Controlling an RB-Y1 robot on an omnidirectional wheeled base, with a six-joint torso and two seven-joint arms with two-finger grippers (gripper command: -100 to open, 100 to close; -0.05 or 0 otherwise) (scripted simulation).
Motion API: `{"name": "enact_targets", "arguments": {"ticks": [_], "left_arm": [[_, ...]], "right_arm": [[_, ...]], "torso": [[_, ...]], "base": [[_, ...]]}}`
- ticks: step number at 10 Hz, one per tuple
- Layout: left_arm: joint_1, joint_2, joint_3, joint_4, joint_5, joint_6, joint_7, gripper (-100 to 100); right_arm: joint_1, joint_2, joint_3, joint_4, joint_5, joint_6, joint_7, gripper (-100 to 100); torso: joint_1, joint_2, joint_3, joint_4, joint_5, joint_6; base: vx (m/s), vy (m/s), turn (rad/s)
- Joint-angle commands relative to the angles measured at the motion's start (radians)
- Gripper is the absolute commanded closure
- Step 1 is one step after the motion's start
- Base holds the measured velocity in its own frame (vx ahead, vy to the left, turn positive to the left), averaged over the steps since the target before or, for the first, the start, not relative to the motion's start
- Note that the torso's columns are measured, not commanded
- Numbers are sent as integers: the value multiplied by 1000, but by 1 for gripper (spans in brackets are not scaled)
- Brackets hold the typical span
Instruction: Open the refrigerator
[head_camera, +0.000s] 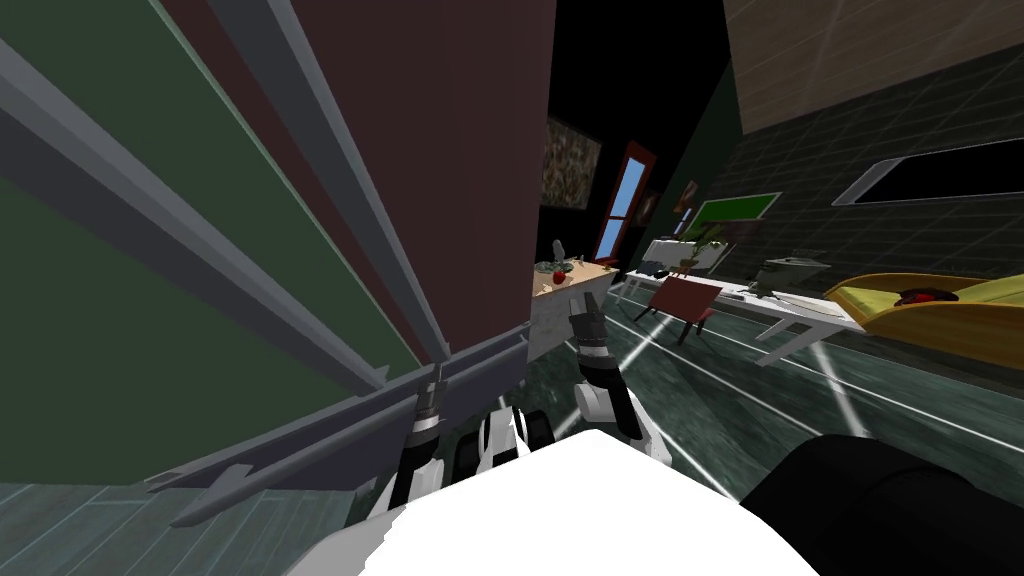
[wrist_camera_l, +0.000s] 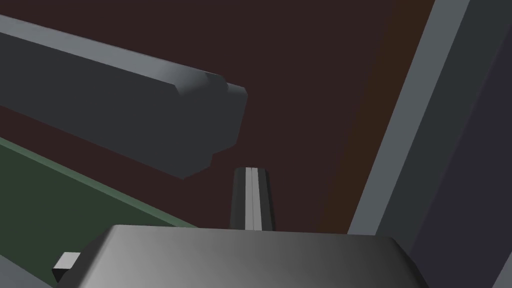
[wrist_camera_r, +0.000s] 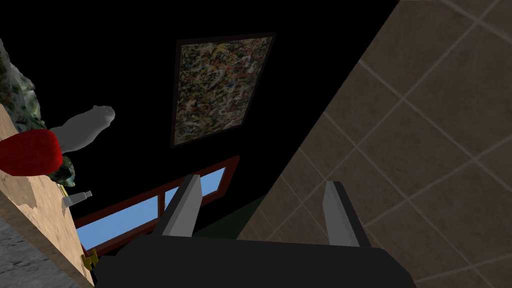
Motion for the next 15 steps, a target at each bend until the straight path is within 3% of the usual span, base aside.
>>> {"name": "enact_targets", "arguments": {"ticks": [1,4,8,10,12,15], "left_arm": [[-17,17,-34,-27,17,51,47,-100],[-26,17,-54,-42,26,78,72,-100],[-54,50,-112,-85,53,157,144,-100],[-64,46,-133,-101,62,186,170,-100],[-77,-9,-160,-120,75,223,203,-100],[-83,-83,-172,-130,80,240,219,-100]], "right_arm": [[0,0,0,0,0,0,0,0],[0,0,0,0,0,0,0,0],[0,0,0,0,0,0,0,0],[0,0,0,0,0,0,0,0],[0,0,0,0,0,0,0,0],[0,0,0,0,0,0,0,0]], "torso": [[2,1,1,0,1,0],[-6,1,0,3,-3,-2],[-1,-4,-3,-1,0,-1],[-2,-5,-3,-1,0,-1],[-4,-4,-3,-1,-1,0],[-5,-5,-3,-1,-1,-1]], "base": [[-33,161,-113],[-28,98,-50],[-43,124,-113],[-35,135,-79],[-36,123,-100],[-19,60,-32]]}}
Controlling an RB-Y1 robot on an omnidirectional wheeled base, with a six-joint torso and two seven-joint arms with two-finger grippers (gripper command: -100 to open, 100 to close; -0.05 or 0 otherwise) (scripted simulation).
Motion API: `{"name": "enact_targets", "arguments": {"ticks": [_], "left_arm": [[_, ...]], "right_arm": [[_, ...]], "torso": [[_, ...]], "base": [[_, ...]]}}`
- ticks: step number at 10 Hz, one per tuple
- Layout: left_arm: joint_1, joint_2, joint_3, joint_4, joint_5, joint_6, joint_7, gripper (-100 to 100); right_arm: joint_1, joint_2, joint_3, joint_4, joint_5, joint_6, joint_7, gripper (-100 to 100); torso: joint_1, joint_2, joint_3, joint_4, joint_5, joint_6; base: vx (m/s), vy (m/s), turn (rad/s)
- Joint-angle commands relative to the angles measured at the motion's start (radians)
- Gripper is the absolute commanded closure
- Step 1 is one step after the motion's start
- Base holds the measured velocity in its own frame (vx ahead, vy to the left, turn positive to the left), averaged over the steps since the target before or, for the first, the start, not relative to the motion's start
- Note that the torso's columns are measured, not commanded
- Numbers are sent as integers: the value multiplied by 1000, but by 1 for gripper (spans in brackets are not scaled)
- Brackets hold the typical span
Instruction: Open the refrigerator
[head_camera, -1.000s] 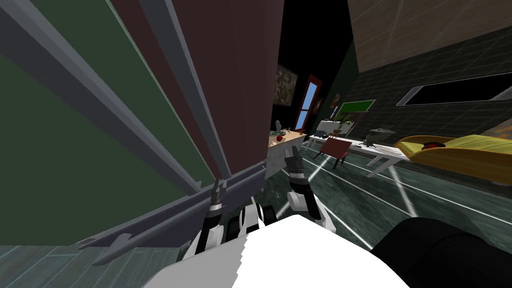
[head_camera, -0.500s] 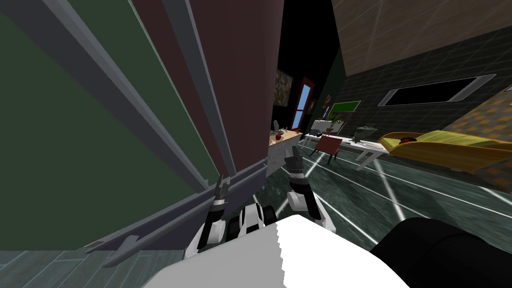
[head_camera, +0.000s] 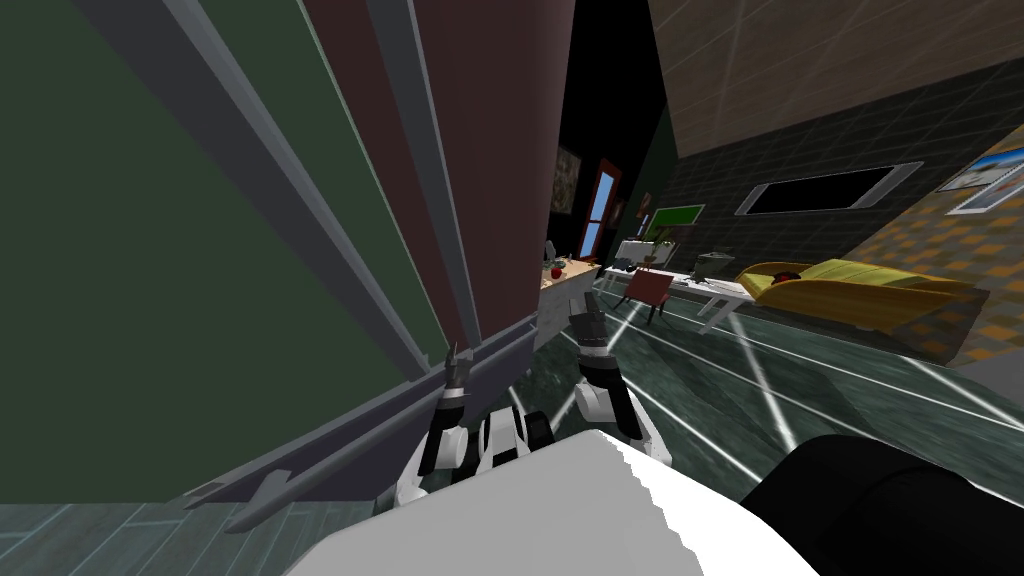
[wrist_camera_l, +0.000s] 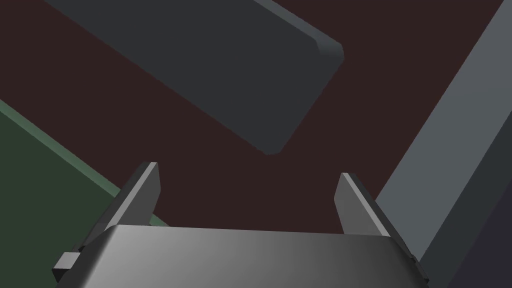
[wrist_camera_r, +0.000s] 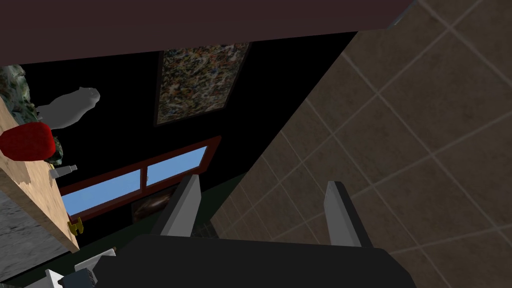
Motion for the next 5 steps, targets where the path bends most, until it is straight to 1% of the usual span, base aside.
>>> {"name": "enact_targets", "arguments": {"ticks": [1,2,3,4,5], "left_arm": [[-4,-71,-10,-9,4,14,12,-100],[-5,-96,-12,-10,5,17,14,-100],[-5,-110,-13,-11,6,18,16,-100],[-8,-101,-11,-6,5,17,14,-100],[-25,-106,-8,-18,10,45,10,-100]], "right_arm": [[0,0,0,0,0,0,0,0],[0,0,0,0,0,0,0,0],[0,0,0,0,0,0,0,0],[0,0,0,0,0,0,0,0],[0,0,0,0,0,0,0,0]], "torso": [[0,0,0,0,0,0],[1,0,0,0,0,0],[2,0,0,0,0,0],[2,0,0,0,1,0],[2,0,0,0,1,0]], "base": [[-13,24,-26],[-9,18,-15],[-5,10,-8],[0,0,0],[13,-4,27]]}}
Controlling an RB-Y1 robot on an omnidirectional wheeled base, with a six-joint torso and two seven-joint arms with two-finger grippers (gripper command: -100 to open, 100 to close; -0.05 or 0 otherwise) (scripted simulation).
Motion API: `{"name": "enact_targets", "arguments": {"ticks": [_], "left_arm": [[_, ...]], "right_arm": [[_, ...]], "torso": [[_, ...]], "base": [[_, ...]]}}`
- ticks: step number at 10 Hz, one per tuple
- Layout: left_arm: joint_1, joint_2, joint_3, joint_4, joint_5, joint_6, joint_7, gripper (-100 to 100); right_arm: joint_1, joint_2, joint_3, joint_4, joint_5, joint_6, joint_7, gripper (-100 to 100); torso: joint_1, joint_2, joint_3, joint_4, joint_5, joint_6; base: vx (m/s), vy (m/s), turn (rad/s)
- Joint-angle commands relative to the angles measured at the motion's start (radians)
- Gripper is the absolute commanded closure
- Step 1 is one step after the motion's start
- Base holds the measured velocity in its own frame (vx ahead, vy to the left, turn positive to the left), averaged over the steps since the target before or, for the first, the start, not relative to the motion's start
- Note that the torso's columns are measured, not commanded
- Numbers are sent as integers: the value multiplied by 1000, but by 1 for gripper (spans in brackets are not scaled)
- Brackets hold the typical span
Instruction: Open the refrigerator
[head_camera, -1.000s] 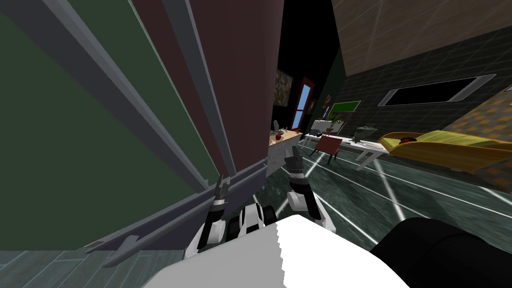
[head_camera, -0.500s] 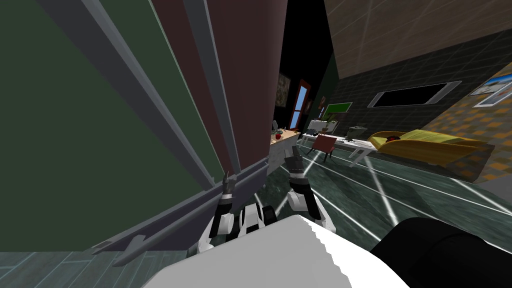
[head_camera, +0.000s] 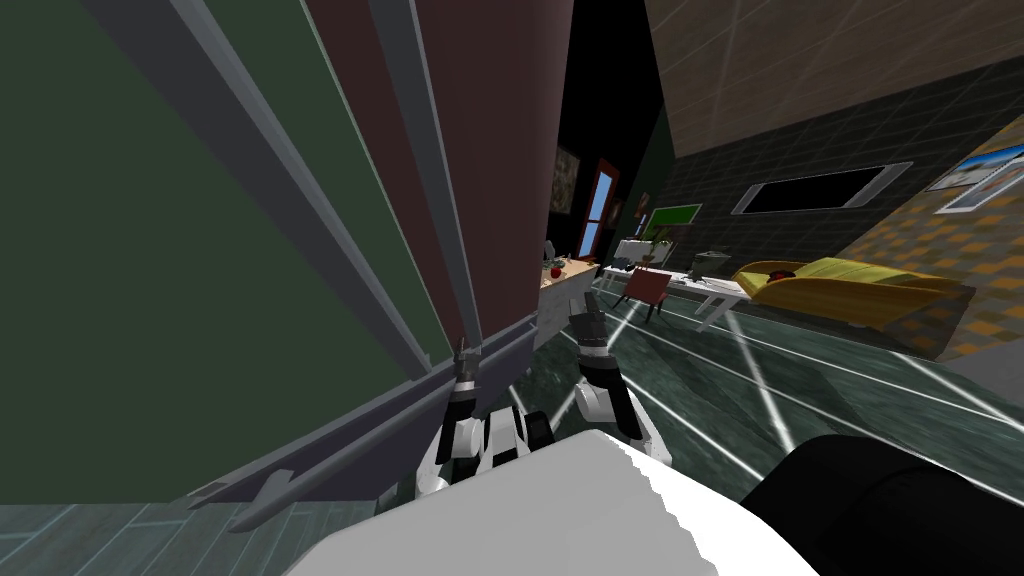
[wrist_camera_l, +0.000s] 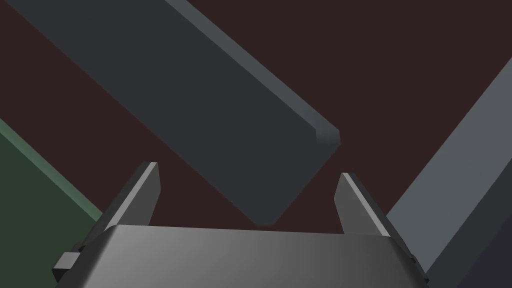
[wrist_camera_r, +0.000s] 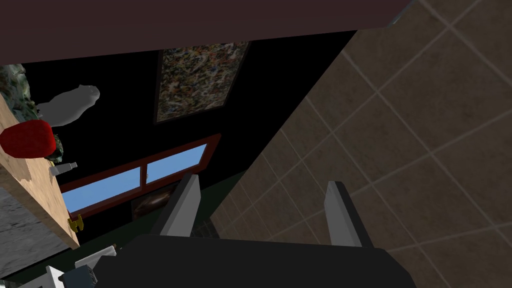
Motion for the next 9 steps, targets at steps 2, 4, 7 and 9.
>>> {"name": "enact_targets", "arguments": {"ticks": [2,4,7,9], "left_arm": [[-33,-6,8,-26,9,57,-9,-100],[-8,-1,2,-7,2,14,-2,100],[8,-2,22,-26,23,12,-25,100],[15,-1,33,-39,34,16,-37,100]], "right_arm": [[0,0,0,0,0,0,0,0],[0,0,0,0,0,0,0,0],[0,0,0,0,0,0,0,0],[0,0,0,0,0,0,0,0]], "torso": [[0,-1,-1,0,0,0],[0,-3,-2,0,0,1],[1,2,1,1,0,-1],[-11,5,3,2,-3,3]], "base": [[22,-4,28],[-6,0,-28],[-17,-70,56],[-54,-261,175]]}}
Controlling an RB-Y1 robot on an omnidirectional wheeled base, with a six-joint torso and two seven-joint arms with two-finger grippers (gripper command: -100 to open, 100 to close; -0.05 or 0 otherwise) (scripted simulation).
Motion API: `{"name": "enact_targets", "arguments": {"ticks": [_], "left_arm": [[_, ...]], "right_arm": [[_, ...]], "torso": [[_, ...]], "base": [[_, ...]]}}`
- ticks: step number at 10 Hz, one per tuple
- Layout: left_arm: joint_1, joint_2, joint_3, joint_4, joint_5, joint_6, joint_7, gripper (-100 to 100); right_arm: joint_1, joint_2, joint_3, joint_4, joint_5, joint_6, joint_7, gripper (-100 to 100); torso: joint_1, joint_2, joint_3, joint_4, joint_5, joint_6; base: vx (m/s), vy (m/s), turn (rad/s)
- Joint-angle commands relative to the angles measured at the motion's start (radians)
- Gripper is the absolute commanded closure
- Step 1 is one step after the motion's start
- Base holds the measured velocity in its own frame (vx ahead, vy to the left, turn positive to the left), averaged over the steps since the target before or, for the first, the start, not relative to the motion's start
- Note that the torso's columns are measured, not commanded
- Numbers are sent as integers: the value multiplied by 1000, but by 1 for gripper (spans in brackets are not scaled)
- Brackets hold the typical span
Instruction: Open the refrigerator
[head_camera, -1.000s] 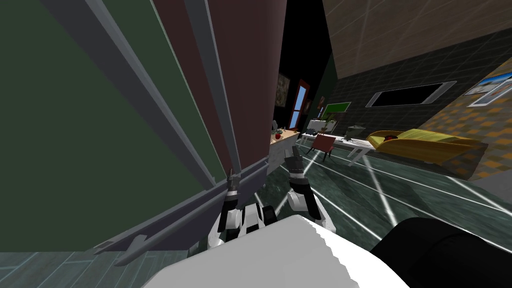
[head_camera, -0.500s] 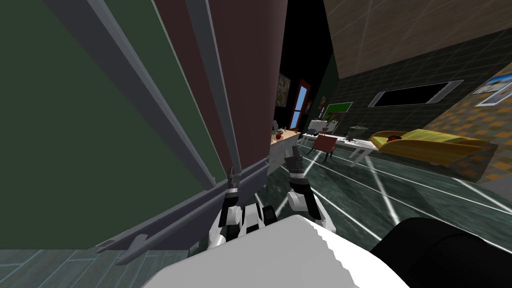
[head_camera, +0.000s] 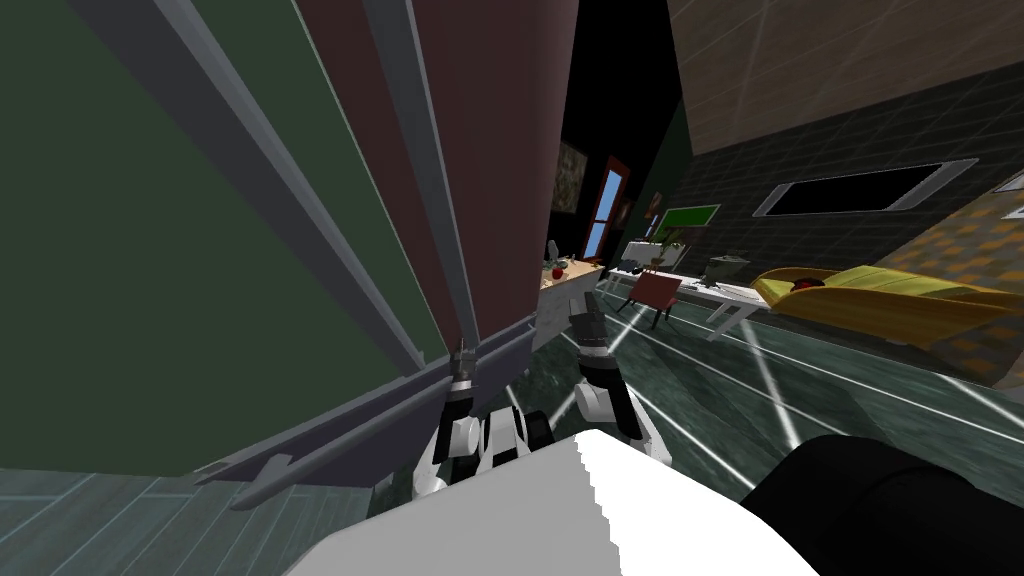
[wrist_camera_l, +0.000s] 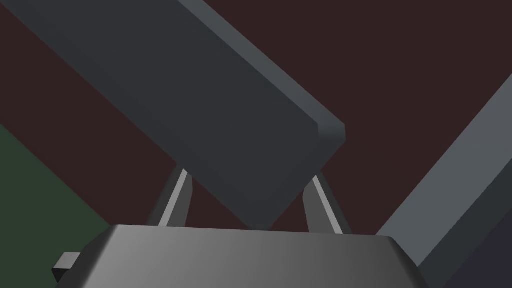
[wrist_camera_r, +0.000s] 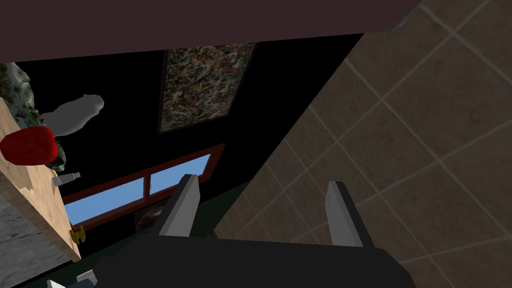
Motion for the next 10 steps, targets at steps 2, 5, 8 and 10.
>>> {"name": "enact_targets", "arguments": {"ticks": [2,5,8,10], "left_arm": [[23,-1,33,-46,35,11,-41,100],[44,1,67,-87,69,23,-77,100],[61,5,88,-94,89,42,-89,100],[86,3,111,-116,112,34,-114,100]], "right_arm": [[0,0,0,0,0,0,0,0],[0,0,0,0,0,0,0,0],[0,0,0,0,0,0,0,0],[0,0,0,0,0,0,0,0]], "torso": [[0,-1,-1,1,0,4],[1,-1,-2,4,-1,3],[9,-4,-4,7,-1,0],[11,-6,-4,2,2,-3]], "base": [[-116,-274,165],[-139,-333,186],[-66,-215,123],[-30,-189,120]]}}
